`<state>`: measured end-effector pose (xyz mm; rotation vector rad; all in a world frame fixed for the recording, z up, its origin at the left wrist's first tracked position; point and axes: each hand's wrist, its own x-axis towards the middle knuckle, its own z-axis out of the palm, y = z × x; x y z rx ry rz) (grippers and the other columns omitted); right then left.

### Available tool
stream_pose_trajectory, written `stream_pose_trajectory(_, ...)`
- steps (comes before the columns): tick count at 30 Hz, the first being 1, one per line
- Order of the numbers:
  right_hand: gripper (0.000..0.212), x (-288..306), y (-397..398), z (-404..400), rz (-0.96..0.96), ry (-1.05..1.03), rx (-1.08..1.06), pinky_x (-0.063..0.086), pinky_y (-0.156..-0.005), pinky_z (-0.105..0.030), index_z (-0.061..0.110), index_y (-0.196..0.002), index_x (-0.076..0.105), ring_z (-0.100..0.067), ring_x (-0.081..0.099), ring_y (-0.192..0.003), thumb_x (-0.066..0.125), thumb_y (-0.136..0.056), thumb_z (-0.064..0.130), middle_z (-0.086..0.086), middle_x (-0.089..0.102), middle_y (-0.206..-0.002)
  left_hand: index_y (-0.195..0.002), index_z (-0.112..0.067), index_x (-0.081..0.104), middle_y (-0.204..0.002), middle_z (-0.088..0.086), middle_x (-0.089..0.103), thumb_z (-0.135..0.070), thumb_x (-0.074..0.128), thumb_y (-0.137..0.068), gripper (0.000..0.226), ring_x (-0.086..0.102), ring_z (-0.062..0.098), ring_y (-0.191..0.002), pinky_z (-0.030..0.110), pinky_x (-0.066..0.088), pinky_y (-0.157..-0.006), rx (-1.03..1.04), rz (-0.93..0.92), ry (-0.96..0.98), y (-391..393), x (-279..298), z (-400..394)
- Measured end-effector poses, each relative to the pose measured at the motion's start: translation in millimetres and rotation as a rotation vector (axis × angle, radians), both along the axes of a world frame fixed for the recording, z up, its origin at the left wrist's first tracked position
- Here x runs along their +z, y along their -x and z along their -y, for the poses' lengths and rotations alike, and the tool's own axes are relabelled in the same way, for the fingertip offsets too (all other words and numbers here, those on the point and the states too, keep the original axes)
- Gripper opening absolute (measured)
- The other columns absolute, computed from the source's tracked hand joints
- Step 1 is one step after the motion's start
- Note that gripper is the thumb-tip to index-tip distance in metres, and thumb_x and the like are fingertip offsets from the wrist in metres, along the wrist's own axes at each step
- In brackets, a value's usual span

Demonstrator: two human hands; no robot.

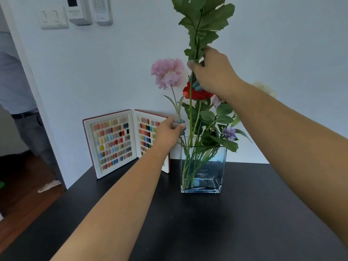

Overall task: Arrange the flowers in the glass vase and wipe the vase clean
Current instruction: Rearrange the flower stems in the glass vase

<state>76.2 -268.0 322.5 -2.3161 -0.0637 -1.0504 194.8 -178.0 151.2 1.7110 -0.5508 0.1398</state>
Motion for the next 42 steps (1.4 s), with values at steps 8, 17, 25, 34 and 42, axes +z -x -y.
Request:
stream_pose_trajectory(8,0.024,-39,-25,2,-0.209,0.056,-0.064,0.054,-0.081,-0.05,-0.002,-0.111,0.052,-0.036,0.066,-0.088,0.047,-0.097,0.017,-0.022,0.066,-0.1,-0.128,-0.016,0.065,-0.097,-0.005,0.065,-0.029,0.05,-0.103,0.031,0.064,0.017,-0.097,0.018,0.044,-0.074,0.036,0.045,0.037,6,-15,0)
stream_pose_trajectory(17,0.023,-103,-47,2,-0.292,0.2,-0.109,0.038,-0.07,-0.025,0.004,-0.111,0.056,-0.034,0.059,-0.096,0.052,-0.095,0.02,-0.018,0.064,-0.104,-0.133,-0.022,0.06,-0.115,-0.006,0.065,-0.026,0.05,-0.103,0.032,0.065,0.014,-0.108,0.042,0.05,-0.103,0.033,0.015,0.196,6,-9,-23)
stream_pose_trajectory(25,0.019,-134,-51,-4,-0.222,0.216,-0.068,0.041,-0.058,-0.028,0.002,-0.107,0.054,-0.032,0.06,-0.068,0.054,-0.093,0.015,-0.007,0.054,-0.069,-0.115,-0.032,0.068,-0.119,-0.005,0.071,-0.026,0.055,-0.094,0.025,0.066,0.011,-0.111,0.041,0.05,-0.103,-0.018,0.054,0.343,16,12,-29)
stream_pose_trajectory(34,0.045,-155,-16,19,-0.119,-0.027,-0.041,0.038,-0.059,0.002,0.021,-0.131,0.056,0.005,0.056,-0.068,0.064,-0.087,0.015,0.009,0.066,-0.09,-0.113,-0.038,0.069,-0.096,-0.016,0.072,-0.028,0.067,-0.093,0.022,0.061,-0.007,-0.074,0.019,0.049,-0.063,-0.024,0.139,0.28,17,5,-25)
stream_pose_trajectory(42,0.037,-156,35,100,0.246,-0.47,-0.204,0.057,-0.068,-0.027,0.038,-0.074,0.069,-0.009,0.068,-0.072,0.048,-0.079,0.009,0.014,0.071,-0.074,-0.107,-0.043,0.065,-0.103,-0.009,0.07,-0.023,0.078,-0.086,0.032,0.065,-0.007,-0.087,0.011,0.053,-0.077,-0.045,0.068,0.284,27,-21,-15)
